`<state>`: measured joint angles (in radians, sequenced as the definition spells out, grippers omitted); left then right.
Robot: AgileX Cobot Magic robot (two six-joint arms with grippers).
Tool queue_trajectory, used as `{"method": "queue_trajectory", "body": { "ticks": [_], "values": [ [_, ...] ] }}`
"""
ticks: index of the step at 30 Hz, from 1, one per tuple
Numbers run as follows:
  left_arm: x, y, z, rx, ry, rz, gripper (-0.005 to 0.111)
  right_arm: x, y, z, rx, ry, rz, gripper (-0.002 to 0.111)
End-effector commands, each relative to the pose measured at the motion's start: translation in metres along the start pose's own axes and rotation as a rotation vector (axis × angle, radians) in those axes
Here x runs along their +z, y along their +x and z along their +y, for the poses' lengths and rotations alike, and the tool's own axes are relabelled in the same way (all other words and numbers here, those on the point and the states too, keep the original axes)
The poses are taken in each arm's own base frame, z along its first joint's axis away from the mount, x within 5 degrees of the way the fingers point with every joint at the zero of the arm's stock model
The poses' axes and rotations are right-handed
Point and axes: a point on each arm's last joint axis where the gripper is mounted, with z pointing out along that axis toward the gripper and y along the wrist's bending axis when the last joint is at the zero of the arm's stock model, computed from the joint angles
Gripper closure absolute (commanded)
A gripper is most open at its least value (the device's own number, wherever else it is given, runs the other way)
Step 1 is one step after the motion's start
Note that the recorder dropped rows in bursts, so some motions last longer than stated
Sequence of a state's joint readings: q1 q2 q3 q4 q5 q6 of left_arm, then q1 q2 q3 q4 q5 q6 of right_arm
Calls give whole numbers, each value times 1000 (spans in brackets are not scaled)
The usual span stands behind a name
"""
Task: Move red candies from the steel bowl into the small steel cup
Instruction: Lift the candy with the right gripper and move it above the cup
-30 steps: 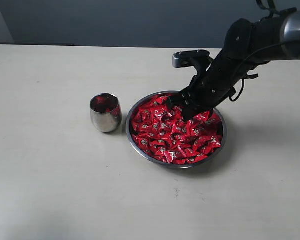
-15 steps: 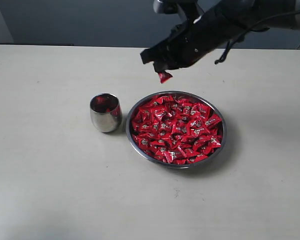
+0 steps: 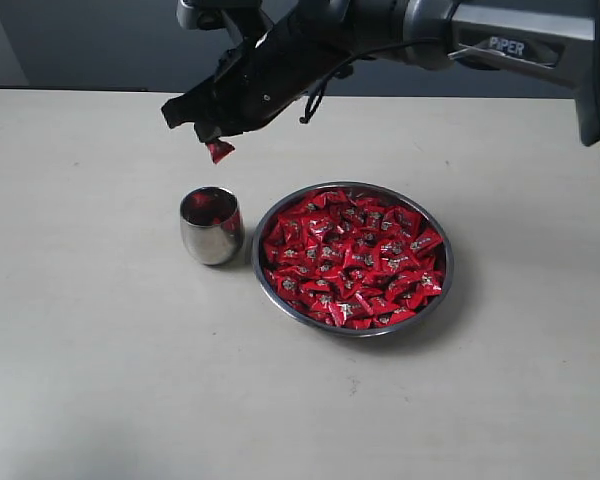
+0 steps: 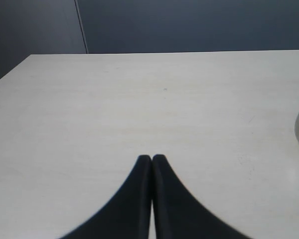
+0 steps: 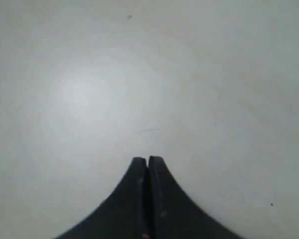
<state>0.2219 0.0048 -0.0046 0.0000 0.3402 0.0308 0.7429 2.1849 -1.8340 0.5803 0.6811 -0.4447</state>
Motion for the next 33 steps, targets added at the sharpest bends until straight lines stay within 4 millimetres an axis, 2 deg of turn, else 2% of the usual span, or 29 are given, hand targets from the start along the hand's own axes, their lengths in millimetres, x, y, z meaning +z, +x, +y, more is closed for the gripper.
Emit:
{"method": "queue_trajectory", "body": {
  "ticks": [1,6,19,33],
  "values": [
    [0,0,0,-6,6,-11,106,12,2,4,-1,-25,42,109],
    [0,0,0,-6,6,-11,106,20,9,3,-1,-30,78,109],
    [0,0,0,-6,6,-11,106,19,14,5,2,-61,138,109],
    [0,0,0,-6,6,-11,106,19,13,5,1,-59,129,109]
  ]
}}
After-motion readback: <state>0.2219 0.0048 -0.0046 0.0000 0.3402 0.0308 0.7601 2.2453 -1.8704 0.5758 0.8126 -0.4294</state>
